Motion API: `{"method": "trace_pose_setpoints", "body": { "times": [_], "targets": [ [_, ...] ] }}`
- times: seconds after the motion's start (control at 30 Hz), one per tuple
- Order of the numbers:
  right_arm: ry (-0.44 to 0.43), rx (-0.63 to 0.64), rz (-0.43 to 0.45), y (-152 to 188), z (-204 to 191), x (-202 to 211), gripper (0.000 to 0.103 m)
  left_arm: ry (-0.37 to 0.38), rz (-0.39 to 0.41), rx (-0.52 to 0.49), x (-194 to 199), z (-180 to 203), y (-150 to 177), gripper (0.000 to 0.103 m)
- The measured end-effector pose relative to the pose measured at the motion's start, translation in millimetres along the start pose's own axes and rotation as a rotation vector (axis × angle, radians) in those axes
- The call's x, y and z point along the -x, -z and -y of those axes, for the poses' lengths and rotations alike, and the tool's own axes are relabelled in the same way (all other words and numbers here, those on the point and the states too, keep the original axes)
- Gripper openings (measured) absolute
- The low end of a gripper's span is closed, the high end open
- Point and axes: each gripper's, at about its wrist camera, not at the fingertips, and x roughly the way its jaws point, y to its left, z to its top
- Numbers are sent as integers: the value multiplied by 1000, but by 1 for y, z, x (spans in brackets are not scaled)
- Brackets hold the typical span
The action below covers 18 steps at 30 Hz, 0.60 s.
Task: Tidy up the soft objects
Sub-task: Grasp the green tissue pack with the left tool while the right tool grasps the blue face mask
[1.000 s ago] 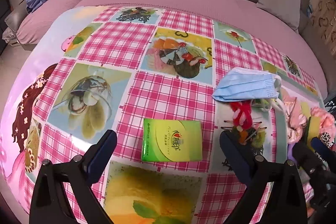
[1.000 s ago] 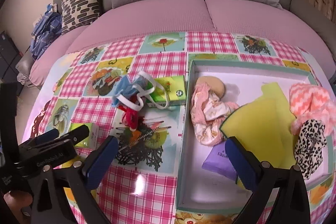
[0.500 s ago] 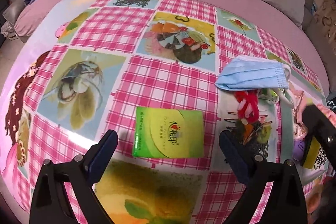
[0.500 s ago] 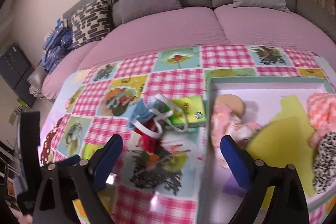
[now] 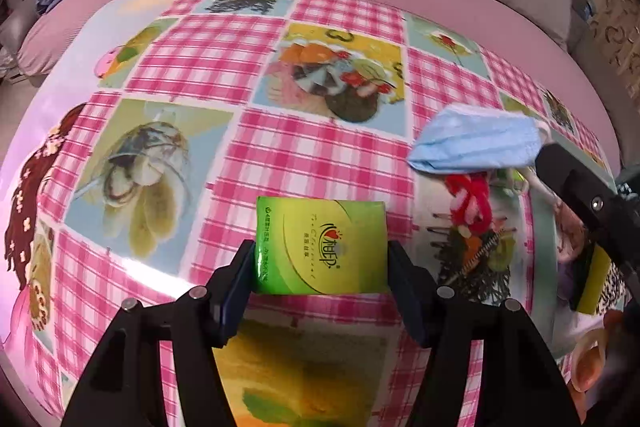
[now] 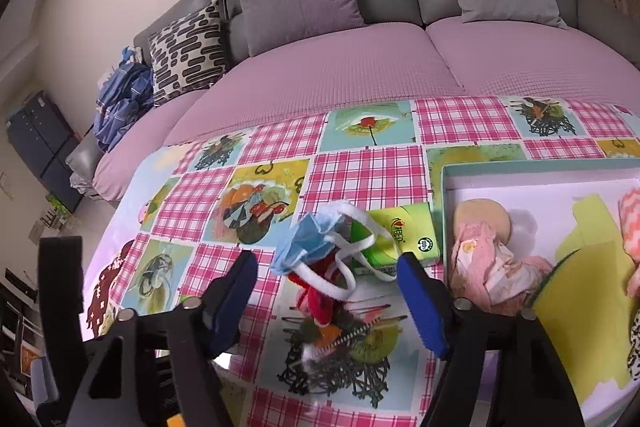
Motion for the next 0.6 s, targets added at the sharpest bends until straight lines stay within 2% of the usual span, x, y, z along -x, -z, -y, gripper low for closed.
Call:
{"method": "trace_pose_setpoints", "body": {
  "times": [0.2,0.3,0.4,0.53,0.57,0.6],
  "targets": [
    [-10,-6,0,-1,-6,-8,61,-50,79,105,14,-14,-13,65],
    [-12,7,0,-1,-12,-12,50,-50,103,110,20,-14,-17,65],
    [-15,6,-4,0,-13,-16,42,-50,95,108,19,-17,-18,65],
    [0,12,-11,1,-14,-18,25,-44,90,124,19,-22,-17,65],
    [-2,5,-9,1,-12,-18,16,-43,91,127,19,-22,-16,65],
    [-3,0,-10,1,-11,-18,12,-42,92,127,20,-22,-16,65]
  ]
}}
